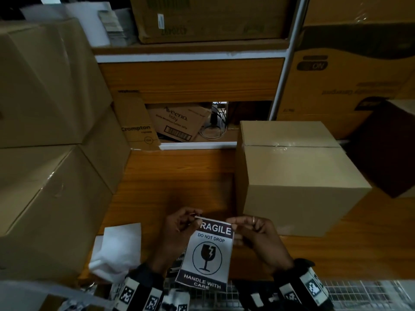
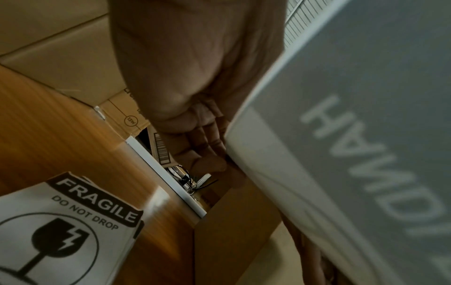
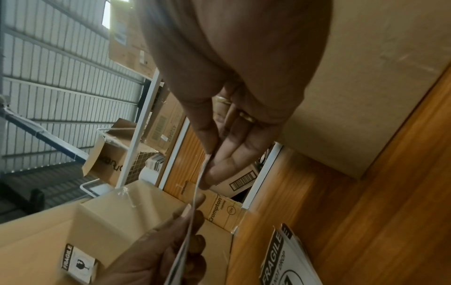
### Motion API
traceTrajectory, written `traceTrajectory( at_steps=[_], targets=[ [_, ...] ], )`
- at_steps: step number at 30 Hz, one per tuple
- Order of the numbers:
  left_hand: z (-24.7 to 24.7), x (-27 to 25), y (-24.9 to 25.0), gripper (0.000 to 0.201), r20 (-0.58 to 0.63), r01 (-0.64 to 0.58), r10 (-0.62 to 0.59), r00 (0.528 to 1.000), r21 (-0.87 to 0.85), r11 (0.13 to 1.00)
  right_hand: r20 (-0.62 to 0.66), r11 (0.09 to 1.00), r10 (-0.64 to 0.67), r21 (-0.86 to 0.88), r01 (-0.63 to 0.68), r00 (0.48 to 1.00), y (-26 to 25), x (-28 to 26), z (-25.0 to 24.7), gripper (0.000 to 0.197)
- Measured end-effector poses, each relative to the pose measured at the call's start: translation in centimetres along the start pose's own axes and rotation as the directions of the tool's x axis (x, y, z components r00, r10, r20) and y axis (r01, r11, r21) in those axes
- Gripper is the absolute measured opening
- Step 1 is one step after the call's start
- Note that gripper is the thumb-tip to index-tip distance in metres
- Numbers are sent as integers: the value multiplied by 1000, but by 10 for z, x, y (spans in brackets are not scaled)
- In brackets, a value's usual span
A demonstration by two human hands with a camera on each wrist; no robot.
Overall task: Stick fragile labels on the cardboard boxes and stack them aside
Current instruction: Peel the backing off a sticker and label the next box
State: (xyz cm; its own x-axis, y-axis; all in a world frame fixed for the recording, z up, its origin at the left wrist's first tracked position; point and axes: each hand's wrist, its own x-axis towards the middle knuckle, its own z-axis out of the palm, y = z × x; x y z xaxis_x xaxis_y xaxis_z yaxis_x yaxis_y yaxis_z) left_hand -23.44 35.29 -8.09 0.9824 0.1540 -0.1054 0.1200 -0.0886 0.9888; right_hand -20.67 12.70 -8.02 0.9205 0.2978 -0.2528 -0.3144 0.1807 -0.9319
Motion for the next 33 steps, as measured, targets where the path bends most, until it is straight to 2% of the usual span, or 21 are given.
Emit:
traceTrajectory(
  at_steps=[4, 9, 15, 21, 28, 33],
  targets=[
    [15, -5, 5, 21, -24, -8, 8, 1000, -13, 1000, 46, 999, 26, 34, -28, 999, -6, -2, -14, 21],
    [25, -8, 2, 20, -50, -14, 14, 999, -7, 1000, 27, 998, -23, 62, 21, 999, -7, -2, -27, 21],
    [31, -9, -3, 49, 20, 31, -31, 999, 19, 999, 35, 997, 6, 73, -9, 999, -8, -1, -33, 14],
    [33, -6, -8, 50, 48, 39, -37, 998, -30, 999, 69, 995, 61, 79, -67, 996, -13, 1, -30, 24],
    [31, -4, -5, 39, -16, 22, -23, 1000, -18, 1000, 60, 998, -59, 28, 58, 996, -18, 1, -24, 24],
    [28, -6, 0, 36, 5, -1, 1, 1000, -35, 999, 31, 984, -158, -76, 160, 987, -13, 3, -21, 14]
  ],
)
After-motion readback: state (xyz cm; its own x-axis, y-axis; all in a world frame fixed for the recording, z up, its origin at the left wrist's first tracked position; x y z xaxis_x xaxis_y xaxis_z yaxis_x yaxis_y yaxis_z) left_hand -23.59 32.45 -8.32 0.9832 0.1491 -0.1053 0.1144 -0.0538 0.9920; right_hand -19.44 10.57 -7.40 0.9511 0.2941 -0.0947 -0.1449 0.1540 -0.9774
